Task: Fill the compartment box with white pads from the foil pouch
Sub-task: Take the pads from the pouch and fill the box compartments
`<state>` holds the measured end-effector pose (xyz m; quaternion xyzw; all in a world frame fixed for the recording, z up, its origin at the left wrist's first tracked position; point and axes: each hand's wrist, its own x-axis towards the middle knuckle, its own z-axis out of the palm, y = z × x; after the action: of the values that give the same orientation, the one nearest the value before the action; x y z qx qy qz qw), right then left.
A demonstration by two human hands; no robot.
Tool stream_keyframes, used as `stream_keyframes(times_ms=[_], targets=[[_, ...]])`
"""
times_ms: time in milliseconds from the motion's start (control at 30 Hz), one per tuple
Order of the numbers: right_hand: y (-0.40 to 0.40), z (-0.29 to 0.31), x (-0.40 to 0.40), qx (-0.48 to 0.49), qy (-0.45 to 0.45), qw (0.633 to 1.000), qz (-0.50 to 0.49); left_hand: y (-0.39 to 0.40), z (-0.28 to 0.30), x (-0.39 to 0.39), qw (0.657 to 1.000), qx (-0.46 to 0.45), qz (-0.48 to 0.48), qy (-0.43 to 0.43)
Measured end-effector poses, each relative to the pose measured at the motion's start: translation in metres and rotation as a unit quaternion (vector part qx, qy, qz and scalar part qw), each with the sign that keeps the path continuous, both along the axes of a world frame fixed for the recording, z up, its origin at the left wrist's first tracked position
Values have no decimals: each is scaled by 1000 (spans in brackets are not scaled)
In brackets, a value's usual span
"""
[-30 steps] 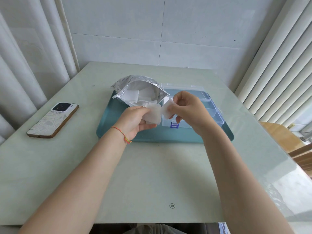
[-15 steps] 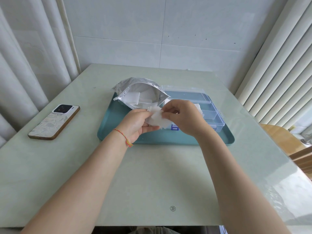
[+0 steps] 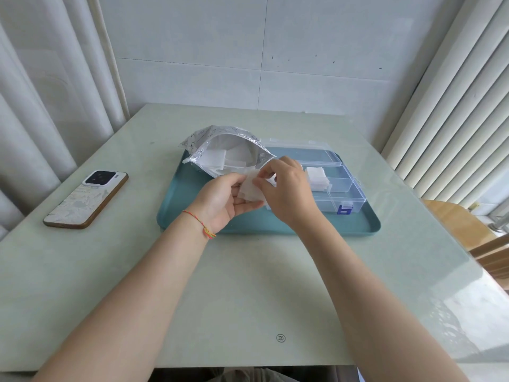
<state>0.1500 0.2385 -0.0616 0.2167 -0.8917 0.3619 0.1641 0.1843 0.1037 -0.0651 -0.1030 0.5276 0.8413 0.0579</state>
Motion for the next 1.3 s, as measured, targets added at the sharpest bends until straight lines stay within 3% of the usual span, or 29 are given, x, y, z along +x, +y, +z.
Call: stream_keyframes(times_ms=[433, 633, 733, 833, 900, 967, 1167, 1300], targets=[[3, 2, 2, 2, -18, 999, 43, 0, 1, -2, 1000, -6, 14, 3], [10, 16, 7, -93, -112, 987, 63, -3, 1, -2, 999, 5, 43, -3], [14, 22, 8, -208, -194, 957, 52, -5, 1, -3, 997, 25, 67, -5], [21, 24, 6, -323, -287, 899, 75, -6, 2, -3, 997, 38, 73, -4], [22, 23, 5, -373, -335, 858, 111, -6, 3, -2, 996, 51, 73, -4], [19, 21, 5, -391, -352, 842, 120, -5, 4, -1, 996, 62, 67, 5], [2, 17, 12, -294, -266, 918, 9, -3, 6, -1, 997, 67, 36, 35], [0, 17, 14, -250, -223, 942, -19, -1, 7, 0, 998, 37, 18, 49]])
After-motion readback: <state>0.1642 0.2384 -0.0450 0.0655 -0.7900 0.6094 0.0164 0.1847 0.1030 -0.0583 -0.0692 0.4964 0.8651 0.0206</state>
